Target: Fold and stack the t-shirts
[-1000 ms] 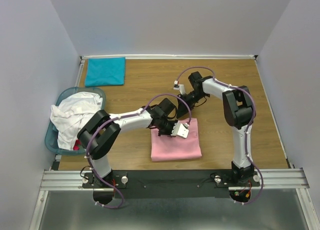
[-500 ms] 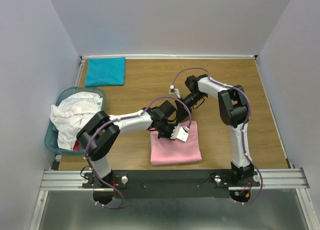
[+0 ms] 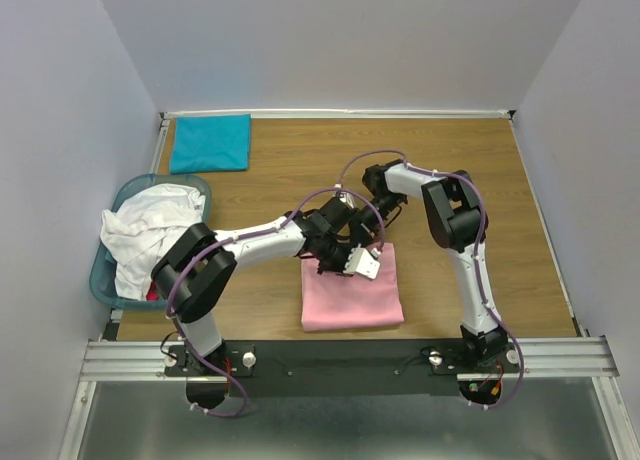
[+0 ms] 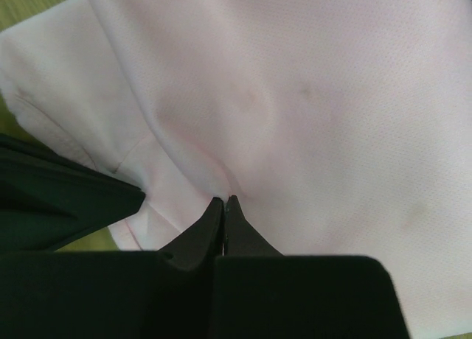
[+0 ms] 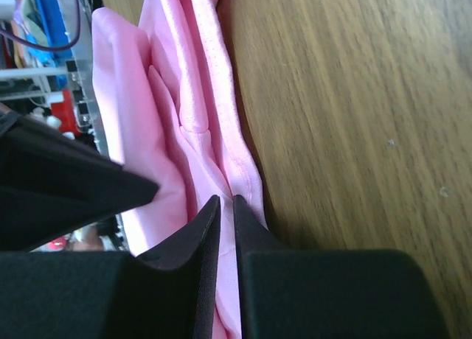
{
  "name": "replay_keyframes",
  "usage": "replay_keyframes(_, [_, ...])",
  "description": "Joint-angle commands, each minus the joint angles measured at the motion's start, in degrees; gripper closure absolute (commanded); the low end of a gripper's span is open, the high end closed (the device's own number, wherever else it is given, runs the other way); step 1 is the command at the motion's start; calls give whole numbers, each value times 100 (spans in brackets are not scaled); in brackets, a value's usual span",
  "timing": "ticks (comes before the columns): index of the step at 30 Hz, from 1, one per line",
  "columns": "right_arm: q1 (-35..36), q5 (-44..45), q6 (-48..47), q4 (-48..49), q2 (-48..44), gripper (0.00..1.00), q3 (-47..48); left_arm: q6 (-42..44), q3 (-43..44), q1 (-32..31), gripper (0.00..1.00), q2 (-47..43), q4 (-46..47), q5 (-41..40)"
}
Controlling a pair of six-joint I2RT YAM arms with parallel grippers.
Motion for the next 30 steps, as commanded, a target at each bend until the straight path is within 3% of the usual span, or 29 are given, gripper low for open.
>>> replay_keyframes(1, [6, 625, 188, 631, 196, 81, -282, -80, 399, 10, 100, -362, -228, -104])
replay_keyframes(16, [6, 546, 180, 702, 170, 81, -511, 227, 1402, 695, 100, 209, -396, -430])
replay_keyframes(30, [6, 862, 338, 711, 91, 81, -168, 246, 1130, 731, 100, 166, -238, -413])
